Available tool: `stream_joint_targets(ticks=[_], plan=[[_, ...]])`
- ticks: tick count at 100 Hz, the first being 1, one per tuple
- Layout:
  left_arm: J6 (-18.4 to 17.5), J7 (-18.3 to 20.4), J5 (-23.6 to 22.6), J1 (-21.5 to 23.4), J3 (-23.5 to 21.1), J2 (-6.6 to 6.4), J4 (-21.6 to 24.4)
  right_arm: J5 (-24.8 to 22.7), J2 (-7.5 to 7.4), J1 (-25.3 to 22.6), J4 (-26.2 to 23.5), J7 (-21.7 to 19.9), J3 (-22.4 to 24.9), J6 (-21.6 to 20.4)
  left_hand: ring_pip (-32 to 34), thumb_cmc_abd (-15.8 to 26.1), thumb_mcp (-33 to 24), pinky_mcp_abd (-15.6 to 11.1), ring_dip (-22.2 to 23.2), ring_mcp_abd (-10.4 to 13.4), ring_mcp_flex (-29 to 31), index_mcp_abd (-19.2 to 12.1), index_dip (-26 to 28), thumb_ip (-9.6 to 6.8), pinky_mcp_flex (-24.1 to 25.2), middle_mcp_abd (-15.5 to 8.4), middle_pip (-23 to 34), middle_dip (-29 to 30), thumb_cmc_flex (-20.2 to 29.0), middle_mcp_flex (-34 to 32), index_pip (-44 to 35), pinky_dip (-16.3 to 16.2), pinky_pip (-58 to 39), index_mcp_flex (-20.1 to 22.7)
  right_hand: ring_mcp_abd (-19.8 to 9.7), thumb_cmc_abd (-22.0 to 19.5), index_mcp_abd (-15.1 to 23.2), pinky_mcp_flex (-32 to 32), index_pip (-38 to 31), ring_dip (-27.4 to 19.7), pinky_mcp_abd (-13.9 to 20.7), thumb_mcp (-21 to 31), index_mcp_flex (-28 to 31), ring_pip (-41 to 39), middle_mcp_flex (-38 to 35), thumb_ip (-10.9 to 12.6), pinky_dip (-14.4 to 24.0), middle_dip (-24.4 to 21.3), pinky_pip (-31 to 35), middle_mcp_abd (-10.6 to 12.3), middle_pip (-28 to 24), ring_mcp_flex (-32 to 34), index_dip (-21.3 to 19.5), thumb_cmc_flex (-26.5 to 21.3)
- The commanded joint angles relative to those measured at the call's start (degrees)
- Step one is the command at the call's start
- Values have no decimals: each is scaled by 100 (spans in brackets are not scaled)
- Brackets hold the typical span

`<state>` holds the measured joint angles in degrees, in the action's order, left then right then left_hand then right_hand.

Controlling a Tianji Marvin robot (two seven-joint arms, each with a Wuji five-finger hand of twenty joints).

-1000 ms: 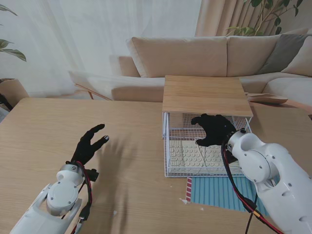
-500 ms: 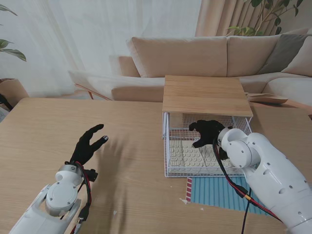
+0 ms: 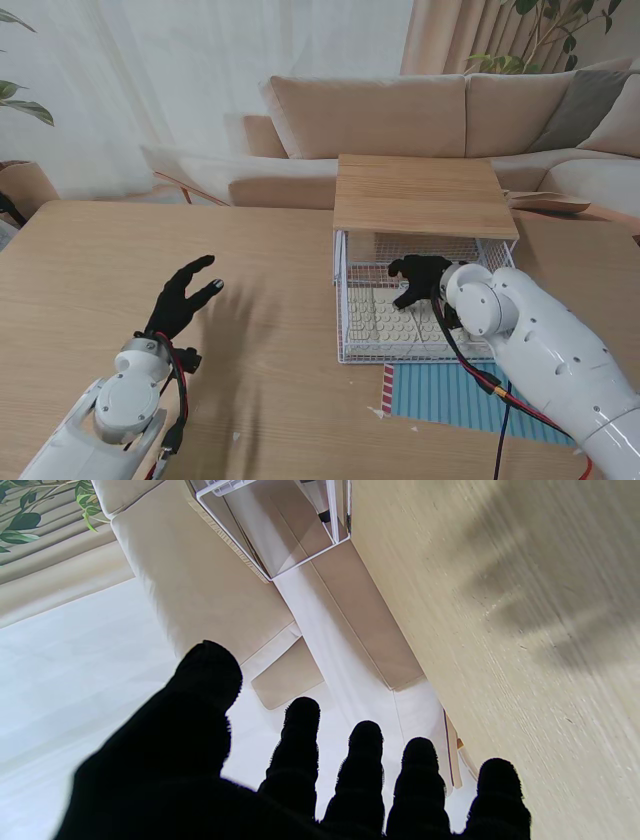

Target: Unroll the mouse pad and set up the keyboard and mouse from the tabletop organizer

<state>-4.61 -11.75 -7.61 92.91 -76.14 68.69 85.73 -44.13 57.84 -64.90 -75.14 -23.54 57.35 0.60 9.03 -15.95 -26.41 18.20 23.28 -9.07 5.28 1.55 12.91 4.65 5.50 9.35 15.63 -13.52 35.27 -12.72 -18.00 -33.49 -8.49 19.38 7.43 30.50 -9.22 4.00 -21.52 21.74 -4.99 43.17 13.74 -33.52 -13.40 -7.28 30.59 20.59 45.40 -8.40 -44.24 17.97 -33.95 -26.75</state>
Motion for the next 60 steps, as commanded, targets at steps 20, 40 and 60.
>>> stream_joint_targets(ticks=[20, 40, 60], plan=[[-7, 78, -13, 19, 14, 9, 37, 186, 74, 191, 294, -70, -243, 74, -7, -80, -75, -6, 89, 41, -193, -117, 6, -218, 74, -158, 40, -30, 37, 115, -11, -109, 114, -46, -170, -47, -36, -154, 137, -107, 189, -161, -155, 144, 227, 154, -157, -69, -258, 73, 155, -230, 66, 349], [-261, 174, -523, 115, 71, -89, 229, 306, 103, 232, 404, 33, -286, 66, 155, -911, -692, 16, 217, 39, -170, -195, 64, -145, -56, -216, 65, -48, -172, 114, -109, -210, 0, -225, -167, -69, -35, -153, 168, -119, 187, -176, -150, 163, 233, 154, -168, -74, -301, 61, 158, -235, 85, 341], [-750, 57, -2111, 34, 580, -280, 254, 415, 119, 247, 472, 89, -266, -29, -394, -1969, -1256, -116, 186, 255, -329, 269, -178, 286, -311, -339, -966, 390, -770, 373, 226, -299, -78, -1043, -157, -132, -35, -135, 172, -112, 188, -197, -131, 145, 218, 158, -155, -72, -304, 62, 146, -224, 88, 302]])
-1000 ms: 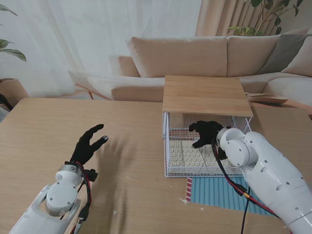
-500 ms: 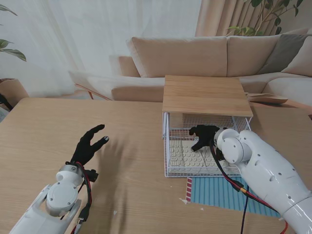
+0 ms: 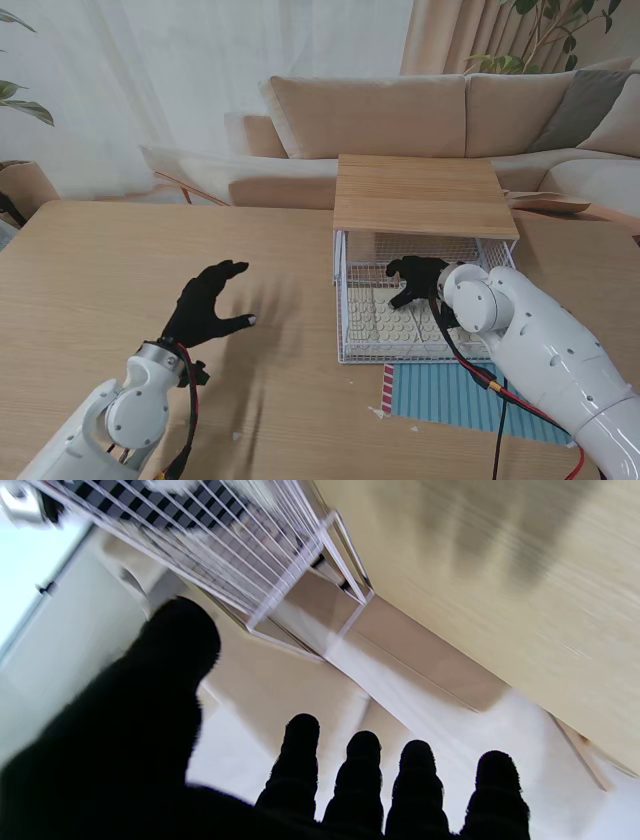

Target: Unroll the mouse pad and set up the keyboard and mouse from the tabletop organizer

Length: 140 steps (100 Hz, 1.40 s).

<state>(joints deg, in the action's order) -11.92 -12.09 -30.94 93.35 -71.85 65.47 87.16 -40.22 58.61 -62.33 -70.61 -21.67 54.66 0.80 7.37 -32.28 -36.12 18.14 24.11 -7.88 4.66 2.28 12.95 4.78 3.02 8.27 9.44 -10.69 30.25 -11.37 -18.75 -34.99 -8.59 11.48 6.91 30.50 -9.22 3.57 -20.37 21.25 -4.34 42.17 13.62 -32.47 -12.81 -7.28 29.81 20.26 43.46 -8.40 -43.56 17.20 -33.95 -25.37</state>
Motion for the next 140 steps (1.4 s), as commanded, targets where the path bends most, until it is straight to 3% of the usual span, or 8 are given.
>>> stream_joint_targets(ticks=[1, 14, 42, 46, 72, 92, 110, 140], plan=[[-40, 73, 156, -21, 182, 37, 114, 29, 42, -9, 25, -98, 4, -52, -244, -363, -321, -115, 117, 130, -275, 216, -215, 287, -71, -238, -379, 99, -290, 259, 359, -149, -69, -262, -105, -136, -34, -91, 57, -62, 124, -100, -119, 40, 162, 158, -76, -39, -109, 63, 78, -149, 88, 163], [-253, -388, -528, -211, 540, 23, 87, 95, 52, -24, 107, -49, 32, -100, -339, -624, -610, -119, 274, 97, -316, 106, -503, 398, -209, -258, -742, -253, -525, 477, 880, -146, -120, -257, -103, -141, -31, -84, 51, -55, 125, -116, -110, 25, 147, 162, -64, -27, -109, 62, 50, -146, 84, 136], [-331, -428, -630, -487, 1069, 32, 169, 176, 84, -92, 232, 136, 93, -167, -404, -887, -727, -142, 105, 78, -314, -70, -593, 433, 125, -259, -878, -431, -608, 530, 1058, -140, -539, -237, -103, -139, -24, -52, 30, -38, 129, -108, -97, -15, 117, 169, -28, -12, -85, 66, 9, -113, 73, 94], [-392, -234, -596, -485, 1093, 2, 205, 182, 84, -100, 231, 138, 101, -173, -402, -949, -781, -129, 114, 82, -311, -84, -555, 472, 202, -262, -895, -505, -648, 515, 987, 240, -889, -244, -102, -144, -23, -46, 21, -35, 127, -104, -86, -21, 101, 170, -21, -9, -78, 72, 2, -106, 69, 86], [-474, -24, -565, -759, 1572, -21, 50, 185, 78, -127, 205, 104, 125, -131, -473, -937, -581, -97, -43, 88, -302, -170, -564, 409, 199, -279, -770, -804, -584, 521, 1002, 743, -760, -242, -107, -241, 12, -64, -12, -25, 138, -113, -83, -38, 81, 175, 8, 6, -47, 90, -32, -110, 53, 24], [-518, -74, -767, -1061, 1902, -24, -202, 257, 83, -131, 189, 80, 163, -129, -514, -932, -534, -143, -199, 110, -302, -106, -627, 368, 288, -265, -856, -719, -559, 516, 1120, 795, -494, -258, -108, -295, 23, -86, -26, -26, 132, -182, -75, -38, 82, 178, 10, 7, -60, 97, -33, -102, 50, 39], [-457, -275, -737, -1227, 2107, 44, -432, 277, 83, -118, 199, 72, 167, -148, -582, -930, -501, -339, -430, 337, -278, -76, -631, 362, 285, -333, -834, -697, -555, 512, 1128, 737, -200, -242, -102, -322, 29, -75, -27, -28, 127, -217, -79, -33, 62, 189, 15, 7, -67, 94, -33, -100, 53, 22], [-470, -305, -600, -1325, 2371, 99, -528, 340, 84, -96, 222, 27, 163, -109, -594, -902, -478, -281, -555, 301, -285, -93, -623, 394, 302, -308, -874, -636, -657, 520, 1116, 682, -32, -247, -99, -326, 34, -56, -43, -25, 128, -237, -42, -41, 29, 200, 25, 9, -68, 87, -36, -78, 53, -11]])
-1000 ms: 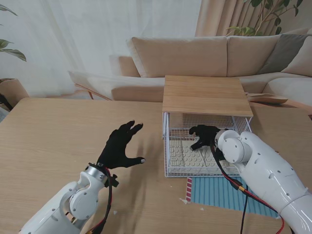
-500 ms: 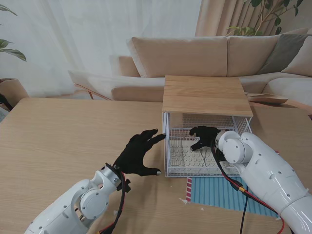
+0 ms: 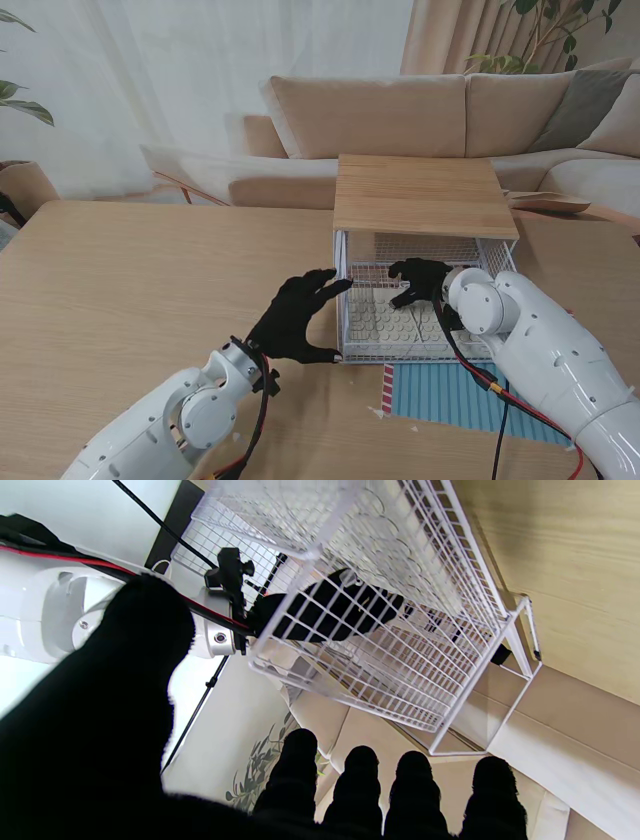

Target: Unroll the mouse pad and set up the keyboard and mouse from the tabletop organizer

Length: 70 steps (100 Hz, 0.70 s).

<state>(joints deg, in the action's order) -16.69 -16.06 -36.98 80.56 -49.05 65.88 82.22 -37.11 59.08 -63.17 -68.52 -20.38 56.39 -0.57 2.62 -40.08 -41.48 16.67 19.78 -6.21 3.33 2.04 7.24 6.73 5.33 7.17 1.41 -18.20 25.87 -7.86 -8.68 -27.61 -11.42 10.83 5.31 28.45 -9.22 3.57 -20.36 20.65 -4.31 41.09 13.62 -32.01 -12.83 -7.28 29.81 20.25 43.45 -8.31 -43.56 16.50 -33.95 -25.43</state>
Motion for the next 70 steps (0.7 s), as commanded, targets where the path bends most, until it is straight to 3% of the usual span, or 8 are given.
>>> stream_joint_targets(ticks=[1, 43, 70], plan=[[14, 87, 1, -58, 107, 59, -43, 31, 38, -12, 12, -105, -11, 29, -118, -130, 52, -131, -126, 134, -150, -72, -51, 197, 68, -206, -71, 117, -206, 166, 107, -59, 254, -180, 60, -126, 42, -57, -43, 35, 127, -131, -44, -86, 30, 200, 26, 9, -68, 78, -36, -9, 53, -2], [505, -365, -244, -669, 738, 221, -565, 181, 50, -54, 3, -132, 60, 102, -96, -75, -50, -101, -139, 72, -163, -40, 112, 57, 64, -138, -3, -40, 280, 172, -125, -261, 371, -202, 62, -181, 113, -71, -57, 30, 130, -200, 2, -73, -20, 211, 40, 16, -89, 99, -40, 4, 54, -37], [587, -564, -313, -841, 932, 291, -744, 231, 53, -33, 18, -162, 25, 119, -94, 21, -11, -71, -166, 45, -159, -41, 115, 31, 53, -109, -27, 2, 316, 166, -84, -313, 404, -190, 67, -176, 108, -34, -58, 42, 122, -200, 8, -102, -67, 219, 51, 16, -92, 98, -33, 69, 54, -64]])
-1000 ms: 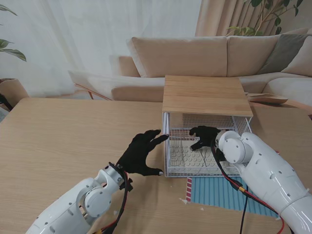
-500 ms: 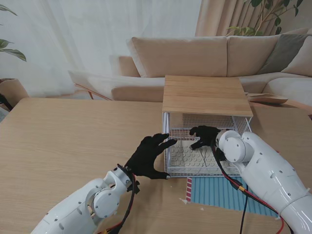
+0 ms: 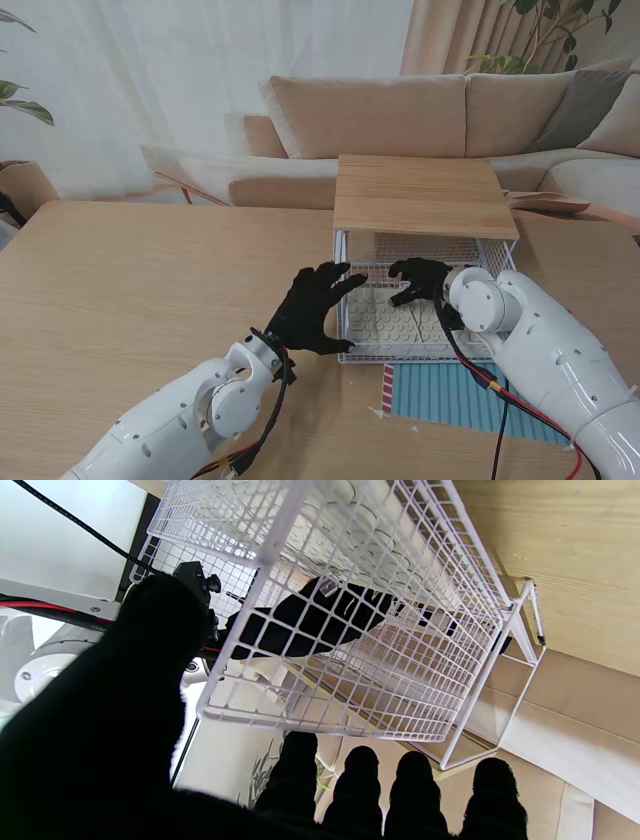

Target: Unroll the mouse pad and set up the keyboard and mouse from the tabletop organizer

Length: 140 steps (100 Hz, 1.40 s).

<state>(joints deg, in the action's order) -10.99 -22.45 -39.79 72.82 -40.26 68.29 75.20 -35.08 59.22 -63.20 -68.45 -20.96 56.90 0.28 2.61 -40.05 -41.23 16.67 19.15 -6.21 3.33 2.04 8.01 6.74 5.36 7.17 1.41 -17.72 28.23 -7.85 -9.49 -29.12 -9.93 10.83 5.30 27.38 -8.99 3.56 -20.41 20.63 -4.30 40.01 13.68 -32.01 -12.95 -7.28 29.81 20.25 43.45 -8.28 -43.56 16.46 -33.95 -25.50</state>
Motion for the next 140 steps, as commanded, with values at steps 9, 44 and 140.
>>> stream_joint_targets(ticks=[9, 44, 140], plan=[[59, 83, -44, -128, 121, 60, -94, 47, 41, -21, 23, -96, -30, 18, -82, 21, -96, -71, -94, 41, -157, -50, 48, -3, 48, -109, -8, -61, 191, 159, -18, -174, 263, -176, 77, -45, 82, -9, -67, 55, 116, -89, 34, -126, -102, 219, 55, 21, -85, 109, -43, 103, 50, -66], [295, 142, 25, -277, 317, 115, -257, 129, 40, 55, 75, -180, -104, 68, -48, 110, -207, -77, -25, 38, -162, -48, 69, -70, 44, -99, 42, -187, 326, 164, -114, -242, 263, -167, 246, -143, 54, 20, -129, 110, -227, -199, 561, -242, -632, 184, 127, 3, -39, 15, 71, 448, 117, 228], [466, 361, 76, -341, 361, 94, -221, 297, -36, -54, -458, -711, 191, 426, -72, 194, -137, -41, -15, 4, -164, -56, 73, -108, 48, -77, 4, -178, 304, 166, -179, -327, 277, -185, 591, -385, 210, 1508, -589, 1896, -961, -527, 2487, -3526, -2268, 237, 1365, 2370, 2385, -15, -1644, 2474, 247, 11]])
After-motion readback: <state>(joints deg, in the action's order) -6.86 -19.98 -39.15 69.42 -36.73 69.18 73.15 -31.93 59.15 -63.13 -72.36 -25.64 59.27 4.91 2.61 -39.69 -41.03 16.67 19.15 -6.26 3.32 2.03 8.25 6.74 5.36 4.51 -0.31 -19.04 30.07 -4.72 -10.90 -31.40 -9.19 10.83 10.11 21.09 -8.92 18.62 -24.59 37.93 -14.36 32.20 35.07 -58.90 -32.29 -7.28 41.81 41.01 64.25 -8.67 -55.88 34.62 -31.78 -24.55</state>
